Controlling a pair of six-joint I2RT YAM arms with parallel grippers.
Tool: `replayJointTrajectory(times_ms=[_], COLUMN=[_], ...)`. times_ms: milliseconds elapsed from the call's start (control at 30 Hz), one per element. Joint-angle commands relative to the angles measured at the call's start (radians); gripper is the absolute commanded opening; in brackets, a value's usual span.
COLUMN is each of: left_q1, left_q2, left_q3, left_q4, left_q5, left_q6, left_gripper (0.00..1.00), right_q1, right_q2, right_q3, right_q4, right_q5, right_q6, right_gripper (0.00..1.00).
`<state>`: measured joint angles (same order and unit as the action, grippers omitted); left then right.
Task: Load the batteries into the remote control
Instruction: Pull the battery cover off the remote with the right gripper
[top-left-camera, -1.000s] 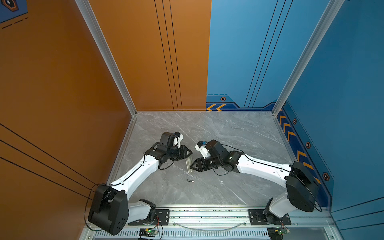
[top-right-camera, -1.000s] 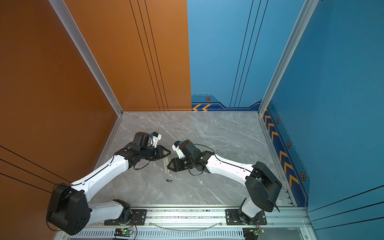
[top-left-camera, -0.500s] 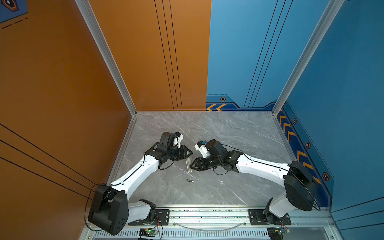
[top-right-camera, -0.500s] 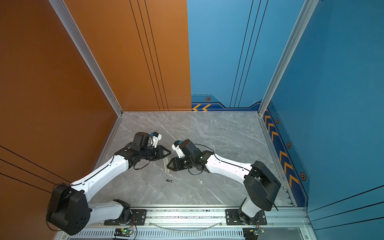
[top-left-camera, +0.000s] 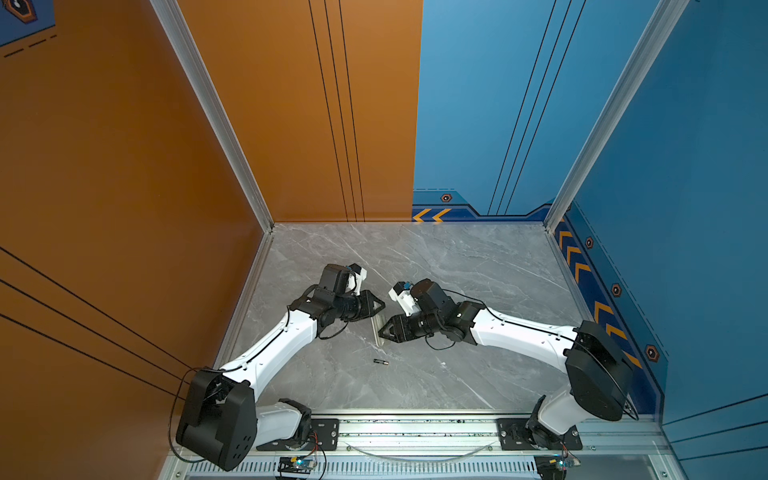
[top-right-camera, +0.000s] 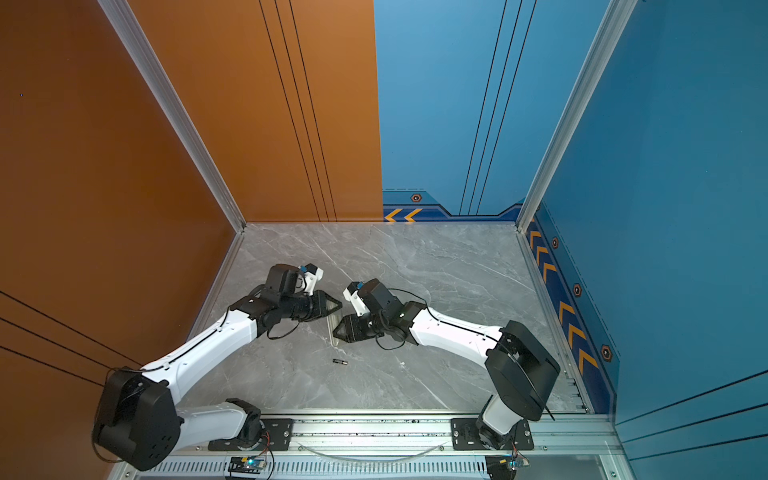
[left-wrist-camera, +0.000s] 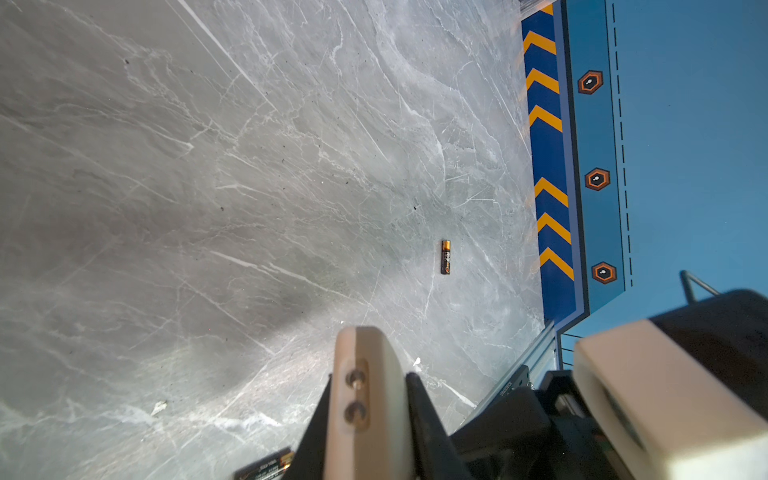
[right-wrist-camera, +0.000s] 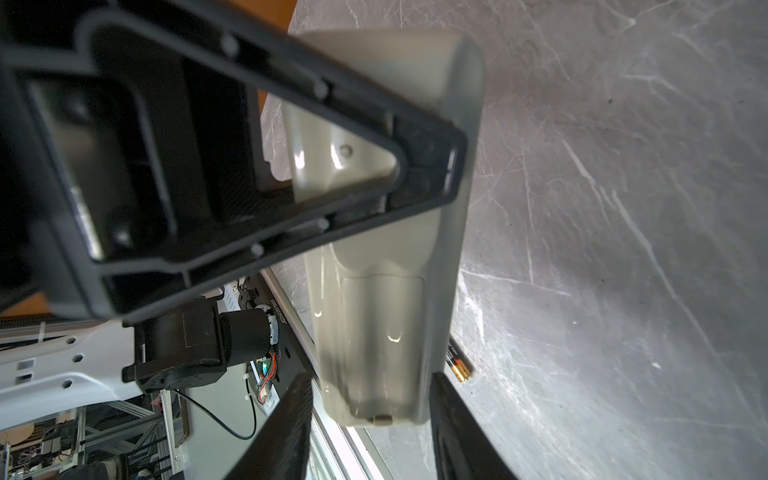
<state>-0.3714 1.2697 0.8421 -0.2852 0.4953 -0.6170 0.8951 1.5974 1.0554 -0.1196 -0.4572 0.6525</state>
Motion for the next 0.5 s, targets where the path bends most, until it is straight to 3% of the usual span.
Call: replayJointTrajectory(times_ms=[0, 467], left_q1=[0.005, 0.013], left_q2=[-0.022, -0.027], left_q3=[0.018, 0.020], left_q4=[0.011, 0.010], left_q5=[0.029, 0.032], left_q6=[0.013, 0.014], left_gripper=[0.00, 0.00], right_q1=[-0.008, -0.010], right_q2=[0.016, 0.024], right_q3=[-0.015, -0.017], right_q4=[0.022, 0.029], right_q5=[-0.021, -0.032], right_q6=[0.009, 0.014], right_gripper=[0.42, 0.33])
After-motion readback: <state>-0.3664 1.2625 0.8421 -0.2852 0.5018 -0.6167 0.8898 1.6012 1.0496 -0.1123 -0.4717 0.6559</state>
